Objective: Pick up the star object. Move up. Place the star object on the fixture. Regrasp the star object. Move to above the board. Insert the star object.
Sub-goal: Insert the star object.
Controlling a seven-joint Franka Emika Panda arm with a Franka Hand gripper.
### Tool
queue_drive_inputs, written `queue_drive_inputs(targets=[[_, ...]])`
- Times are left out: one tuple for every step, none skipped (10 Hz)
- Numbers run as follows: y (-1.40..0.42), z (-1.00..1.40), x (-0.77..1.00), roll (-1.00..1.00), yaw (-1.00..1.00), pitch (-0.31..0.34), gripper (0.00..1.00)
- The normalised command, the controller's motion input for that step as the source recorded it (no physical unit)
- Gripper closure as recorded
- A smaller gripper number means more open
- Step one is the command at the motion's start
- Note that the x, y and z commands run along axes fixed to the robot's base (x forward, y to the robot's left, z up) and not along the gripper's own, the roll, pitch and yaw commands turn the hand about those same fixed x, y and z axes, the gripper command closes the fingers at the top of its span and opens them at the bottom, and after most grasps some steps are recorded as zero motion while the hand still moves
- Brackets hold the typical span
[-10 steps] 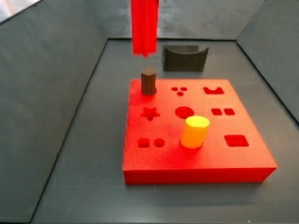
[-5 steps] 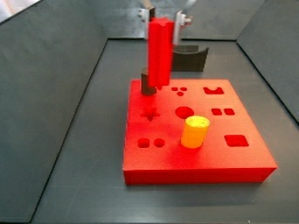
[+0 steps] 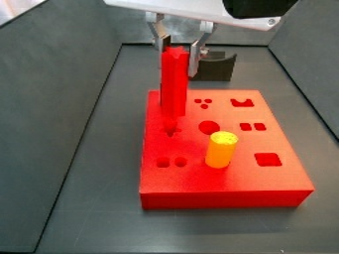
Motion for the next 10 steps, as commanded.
queue_drive_inputs(targets=[[0.00,-0.87,0.18,0.13,0.00,0.000,1.00],[0.00,-0.87,0.18,0.09,0.00,0.000,1.00],[0.00,-0.79,0.22,0.06,-0.04,0.000,1.00],[0.00,-0.74,0.13,0.04,-0.05,0.000,1.00],[0.00,-0.82,0.01,0.09,0.00,0.000,1.00],[0.03,-0.87,-0.32,0.14,-0.09,0.000,1.00],[0.07,-0.79,-0.47,0.09,-0.21,0.000,1.00],[0.00,-0.58,-0.47,0.01,-0.33,0.000,1.00],[0.00,-0.55,-0.20,0.00,-0.28,0.000,1.00],[0.00,-0.58,-0.20,0.00,-0.27,-0.026,1.00]])
